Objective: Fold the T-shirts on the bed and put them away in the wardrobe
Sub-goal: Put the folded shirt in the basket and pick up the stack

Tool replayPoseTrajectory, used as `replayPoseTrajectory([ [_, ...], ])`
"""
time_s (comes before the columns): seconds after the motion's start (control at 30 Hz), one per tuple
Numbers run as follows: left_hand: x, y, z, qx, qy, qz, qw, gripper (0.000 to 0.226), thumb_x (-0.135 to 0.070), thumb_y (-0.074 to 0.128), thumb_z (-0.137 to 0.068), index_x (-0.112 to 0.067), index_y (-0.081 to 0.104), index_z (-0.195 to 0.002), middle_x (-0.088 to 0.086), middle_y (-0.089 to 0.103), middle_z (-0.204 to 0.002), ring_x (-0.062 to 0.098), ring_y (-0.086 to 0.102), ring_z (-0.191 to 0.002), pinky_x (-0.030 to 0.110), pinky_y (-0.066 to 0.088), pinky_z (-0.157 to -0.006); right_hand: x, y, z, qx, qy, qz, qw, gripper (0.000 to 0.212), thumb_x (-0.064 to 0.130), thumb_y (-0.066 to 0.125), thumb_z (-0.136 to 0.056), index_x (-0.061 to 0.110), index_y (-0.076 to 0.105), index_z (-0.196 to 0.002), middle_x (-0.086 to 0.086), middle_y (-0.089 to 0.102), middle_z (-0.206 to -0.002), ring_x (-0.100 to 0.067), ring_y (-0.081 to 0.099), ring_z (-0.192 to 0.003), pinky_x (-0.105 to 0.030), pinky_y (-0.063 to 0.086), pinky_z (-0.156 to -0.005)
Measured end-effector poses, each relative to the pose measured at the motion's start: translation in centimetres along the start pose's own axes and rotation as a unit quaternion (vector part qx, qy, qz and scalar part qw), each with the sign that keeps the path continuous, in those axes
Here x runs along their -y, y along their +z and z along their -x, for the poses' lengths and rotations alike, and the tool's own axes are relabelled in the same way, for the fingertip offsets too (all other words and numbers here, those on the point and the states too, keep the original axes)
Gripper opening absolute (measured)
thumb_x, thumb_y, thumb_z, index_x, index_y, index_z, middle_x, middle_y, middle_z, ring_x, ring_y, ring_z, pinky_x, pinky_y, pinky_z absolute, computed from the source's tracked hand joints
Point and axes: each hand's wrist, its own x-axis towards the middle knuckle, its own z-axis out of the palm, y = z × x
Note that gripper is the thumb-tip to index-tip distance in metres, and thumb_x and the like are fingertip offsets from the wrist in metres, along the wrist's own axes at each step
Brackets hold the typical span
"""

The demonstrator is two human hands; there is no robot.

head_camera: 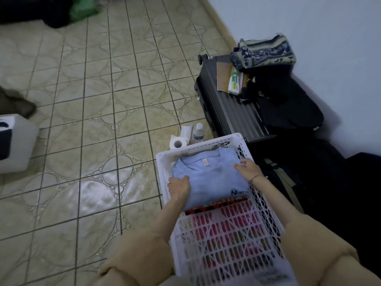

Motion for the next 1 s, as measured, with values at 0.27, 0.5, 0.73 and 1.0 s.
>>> replayPoseTrajectory([
  [0.27, -8.0, -7.1, 12.9, 0.041, 0.074, 0.052, 0.995, 0.029, -0.019, 0.037, -0.099, -0.004, 0.057, -0.113, 0.015, 0.059, -0.11, 0.032, 0.056, -0.104, 0.036, 0.044, -0.08, 11.5, -6.7, 13.1, 0.061, -0.049, 0.013, 0.997, 0.031, 0.032, 0.046, -0.098, 0.005, 0.06, -0.093, -0.011, 0.057, -0.088, -0.017, 0.053, -0.072, -0.02, 0.037, -0.057],
  [0.5, -11.9, -16.3, 28.5, 0.046, 0.058, 0.134, 0.988, 0.019, -0.018, 0.037, -0.099, -0.006, 0.053, -0.1, 0.009, 0.06, -0.092, 0.013, 0.051, -0.065, 0.025, 0.035, -0.058, 19.7, -8.8, 27.3, 0.161, -0.09, 0.08, 0.98, 0.031, 0.036, 0.039, -0.1, 0.007, 0.051, -0.097, -0.003, 0.056, -0.072, -0.011, 0.052, -0.06, -0.022, 0.037, -0.054],
  [0.73, -2.2, -28.9, 38.2, -0.03, 0.032, 0.207, 0.977, 0.018, -0.017, 0.04, -0.099, -0.009, 0.055, -0.104, 0.002, 0.061, -0.086, 0.01, 0.052, -0.062, 0.022, 0.031, -0.056, 25.1, 0.6, 42.2, 0.264, -0.174, 0.182, 0.931, 0.026, 0.026, 0.043, -0.099, 0.017, 0.047, -0.076, 0.0, 0.058, -0.072, -0.009, 0.054, -0.059, -0.019, 0.035, -0.051],
  [1.0, 18.9, -46.1, 47.9, -0.202, -0.05, 0.356, 0.911, 0.013, -0.017, 0.04, -0.098, -0.013, 0.05, -0.092, -0.005, 0.056, -0.076, 0.008, 0.049, -0.06, 0.022, 0.028, -0.055, 26.2, 21.0, 62.5, 0.402, -0.301, 0.32, 0.803, 0.014, 0.022, 0.042, -0.099, 0.011, 0.049, -0.095, 0.0, 0.058, -0.071, -0.008, 0.053, -0.057, -0.019, 0.032, -0.048],
])
